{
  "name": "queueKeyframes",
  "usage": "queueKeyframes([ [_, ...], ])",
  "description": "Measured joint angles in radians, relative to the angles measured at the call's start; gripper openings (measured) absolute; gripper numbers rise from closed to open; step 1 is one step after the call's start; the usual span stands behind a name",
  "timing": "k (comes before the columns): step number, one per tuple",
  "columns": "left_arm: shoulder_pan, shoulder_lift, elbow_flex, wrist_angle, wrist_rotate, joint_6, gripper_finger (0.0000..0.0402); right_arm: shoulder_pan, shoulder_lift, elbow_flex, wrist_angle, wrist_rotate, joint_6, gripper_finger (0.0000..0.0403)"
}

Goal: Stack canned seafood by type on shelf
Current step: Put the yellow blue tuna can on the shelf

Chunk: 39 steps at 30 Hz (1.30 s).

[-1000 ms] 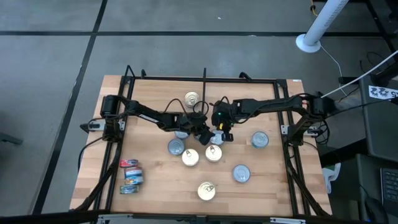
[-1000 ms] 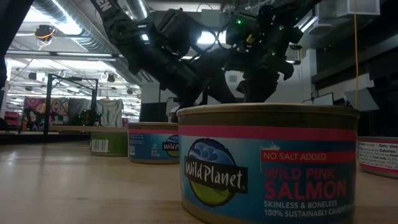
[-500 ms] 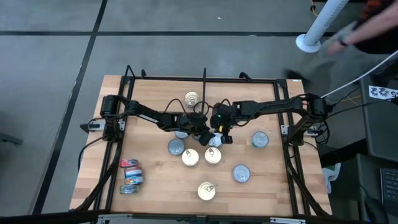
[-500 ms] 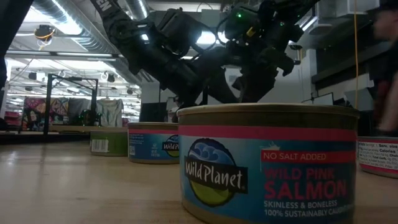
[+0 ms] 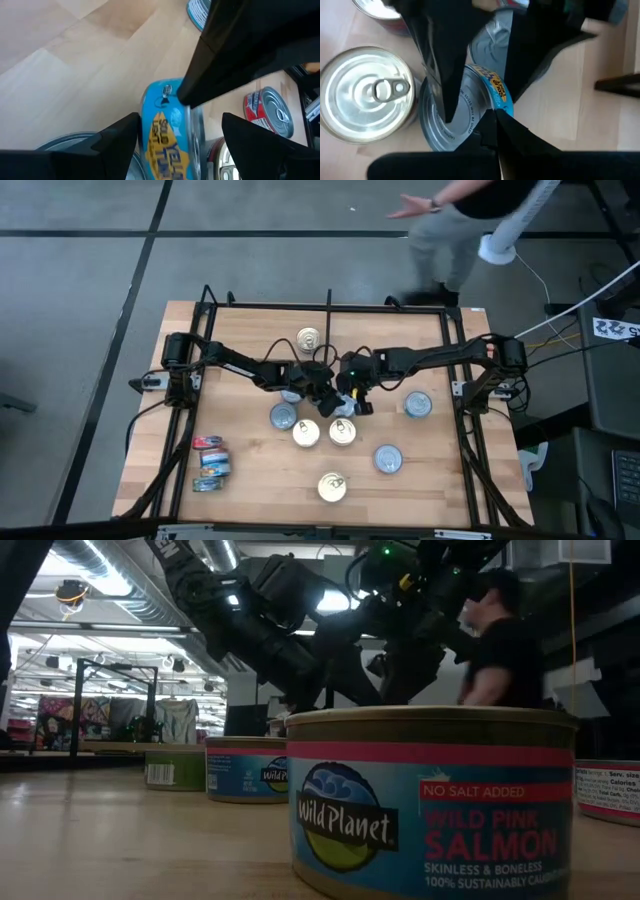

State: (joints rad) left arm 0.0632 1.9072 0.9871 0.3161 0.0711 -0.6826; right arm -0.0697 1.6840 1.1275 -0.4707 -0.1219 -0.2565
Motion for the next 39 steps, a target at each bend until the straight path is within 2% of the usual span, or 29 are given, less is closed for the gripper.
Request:
queueKeyframes([
  [14, 0.000, 0.000, 0.000, -0.043, 0.051, -0.020, 0.0280, 0.007, 0.000, 0.000, 0.011, 0.012, -0.033, 0.0000],
  [21, 0.001, 0.000, 0.000, -0.044, 0.056, -0.021, 0.0275, 0.007, 0.000, 0.000, 0.040, 0.051, -0.041, 0.0000],
  [34, 0.009, 0.000, -0.002, -0.054, 0.048, -0.022, 0.0137, 0.008, -0.002, 0.000, 0.046, 0.044, -0.040, 0.0001],
  [39, 0.026, 0.000, -0.002, -0.053, 0.057, -0.045, 0.0132, 0.006, -0.002, 0.000, 0.048, 0.053, -0.039, 0.0009],
])
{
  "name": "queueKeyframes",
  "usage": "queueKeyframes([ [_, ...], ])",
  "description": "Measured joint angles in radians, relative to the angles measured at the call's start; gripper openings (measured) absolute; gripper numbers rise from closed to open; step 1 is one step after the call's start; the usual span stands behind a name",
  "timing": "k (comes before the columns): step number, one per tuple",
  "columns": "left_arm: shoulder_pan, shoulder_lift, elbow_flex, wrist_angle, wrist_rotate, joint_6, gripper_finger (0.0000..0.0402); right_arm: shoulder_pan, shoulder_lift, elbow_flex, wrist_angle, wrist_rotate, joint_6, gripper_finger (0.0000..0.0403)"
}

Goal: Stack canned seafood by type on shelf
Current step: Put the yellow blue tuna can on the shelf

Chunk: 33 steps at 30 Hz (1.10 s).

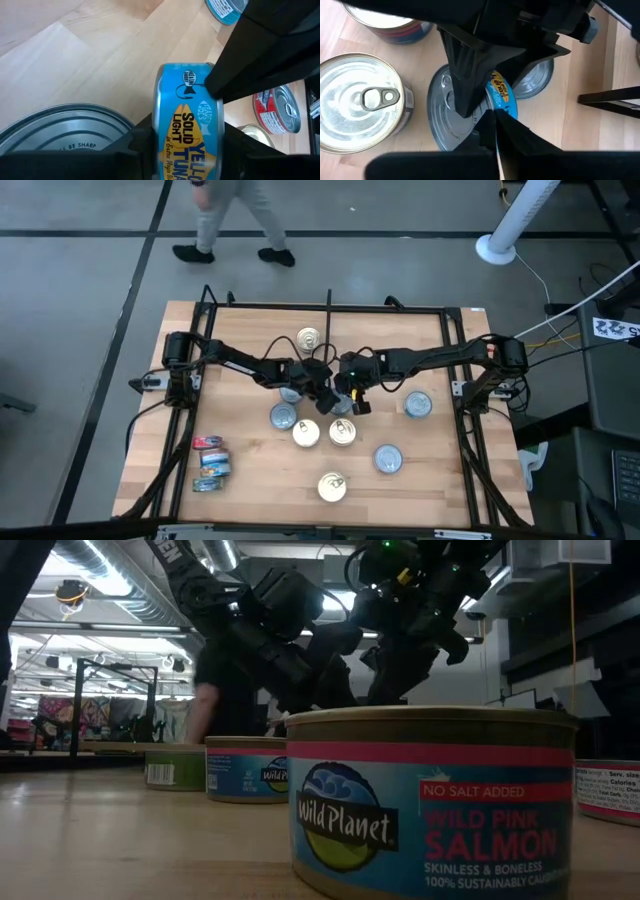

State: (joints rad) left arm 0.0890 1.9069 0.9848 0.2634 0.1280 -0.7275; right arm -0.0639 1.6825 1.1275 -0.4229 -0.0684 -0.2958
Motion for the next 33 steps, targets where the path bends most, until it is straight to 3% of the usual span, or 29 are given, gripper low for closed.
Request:
queueKeyframes([
  [7, 0.011, 0.000, 0.000, 0.014, 0.028, -0.004, 0.0142, 0.000, 0.000, 0.009, -0.006, 0.022, 0.003, 0.0089],
  [13, 0.018, -0.002, 0.002, 0.011, 0.066, -0.005, 0.0134, 0.000, 0.002, 0.155, -0.238, 0.042, 0.003, 0.0136],
  [23, 0.076, -0.079, 0.002, -0.051, 0.241, -0.006, 0.0141, -0.003, -0.090, 0.264, -0.403, 0.056, -0.008, 0.0144],
  [33, 0.161, -0.343, 0.003, -0.411, 0.274, 0.083, 0.0144, -0.002, -0.228, 0.259, -0.474, 0.169, 0.000, 0.0143],
])
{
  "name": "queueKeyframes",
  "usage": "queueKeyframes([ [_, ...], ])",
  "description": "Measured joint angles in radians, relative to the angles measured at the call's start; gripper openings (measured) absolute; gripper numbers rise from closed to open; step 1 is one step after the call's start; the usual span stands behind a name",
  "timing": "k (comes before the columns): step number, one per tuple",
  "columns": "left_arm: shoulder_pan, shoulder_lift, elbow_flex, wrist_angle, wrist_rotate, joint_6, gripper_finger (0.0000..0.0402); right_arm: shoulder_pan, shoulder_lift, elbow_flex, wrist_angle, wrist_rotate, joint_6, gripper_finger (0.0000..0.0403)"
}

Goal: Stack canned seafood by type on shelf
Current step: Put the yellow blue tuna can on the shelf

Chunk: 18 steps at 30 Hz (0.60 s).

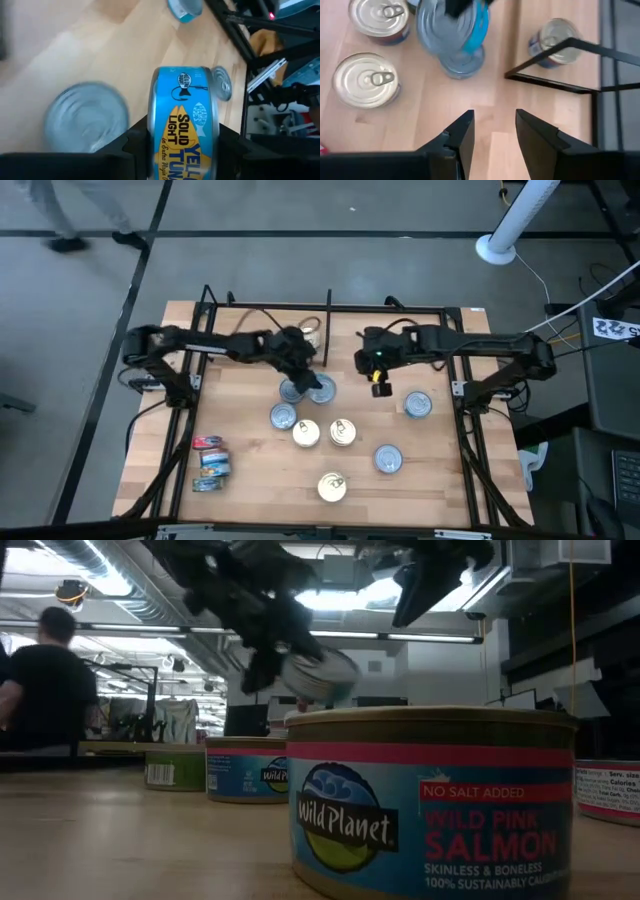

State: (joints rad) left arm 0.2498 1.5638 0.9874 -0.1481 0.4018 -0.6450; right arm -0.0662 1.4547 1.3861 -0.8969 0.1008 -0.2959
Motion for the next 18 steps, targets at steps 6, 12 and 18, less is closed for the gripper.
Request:
queueKeyframes([
  [6, 0.080, -0.174, 0.000, -0.185, -0.074, 0.018, 0.0139, 0.000, -0.073, 0.000, -0.030, 0.081, 0.002, 0.0143],
  [12, 0.182, -0.259, 0.000, -0.334, -0.167, 0.027, 0.0137, 0.000, -0.128, -0.009, -0.025, 0.117, 0.029, 0.0143],
  [18, 0.290, -0.242, 0.000, -0.433, -0.196, 0.075, 0.0152, 0.000, -0.179, -0.125, 0.041, 0.117, 0.048, 0.0143],
])
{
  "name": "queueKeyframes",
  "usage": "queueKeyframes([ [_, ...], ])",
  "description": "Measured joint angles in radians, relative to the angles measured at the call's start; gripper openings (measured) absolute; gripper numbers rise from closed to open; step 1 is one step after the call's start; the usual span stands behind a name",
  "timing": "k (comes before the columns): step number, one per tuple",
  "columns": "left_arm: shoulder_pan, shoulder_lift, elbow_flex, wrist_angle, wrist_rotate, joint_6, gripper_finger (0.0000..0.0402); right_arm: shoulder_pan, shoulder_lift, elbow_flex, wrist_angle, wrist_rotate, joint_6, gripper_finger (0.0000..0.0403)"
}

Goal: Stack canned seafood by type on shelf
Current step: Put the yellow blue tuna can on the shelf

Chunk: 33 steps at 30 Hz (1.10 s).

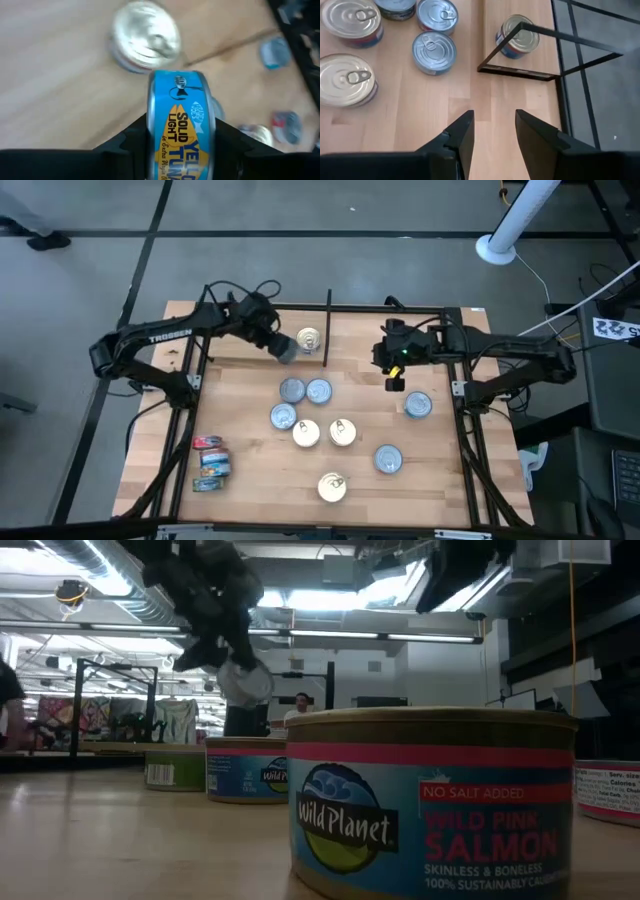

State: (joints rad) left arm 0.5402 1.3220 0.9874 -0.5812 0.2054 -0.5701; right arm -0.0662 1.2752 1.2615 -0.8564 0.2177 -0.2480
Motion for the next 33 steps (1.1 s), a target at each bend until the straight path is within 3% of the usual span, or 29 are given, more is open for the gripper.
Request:
queueKeyframes([
  [15, 0.136, 0.137, 0.000, -0.005, 0.039, 0.001, 0.0145, 0.000, -0.057, -0.296, 0.254, 0.000, 0.039, 0.0143],
  [26, 0.183, 0.178, 0.000, 0.013, 0.054, -0.006, 0.0150, 0.000, -0.057, -0.342, 0.321, 0.000, 0.042, 0.0143],
  [33, 0.229, 0.179, 0.000, 0.021, 0.048, -0.089, 0.0152, 0.000, -0.057, -0.342, 0.338, 0.000, 0.042, 0.0143],
])
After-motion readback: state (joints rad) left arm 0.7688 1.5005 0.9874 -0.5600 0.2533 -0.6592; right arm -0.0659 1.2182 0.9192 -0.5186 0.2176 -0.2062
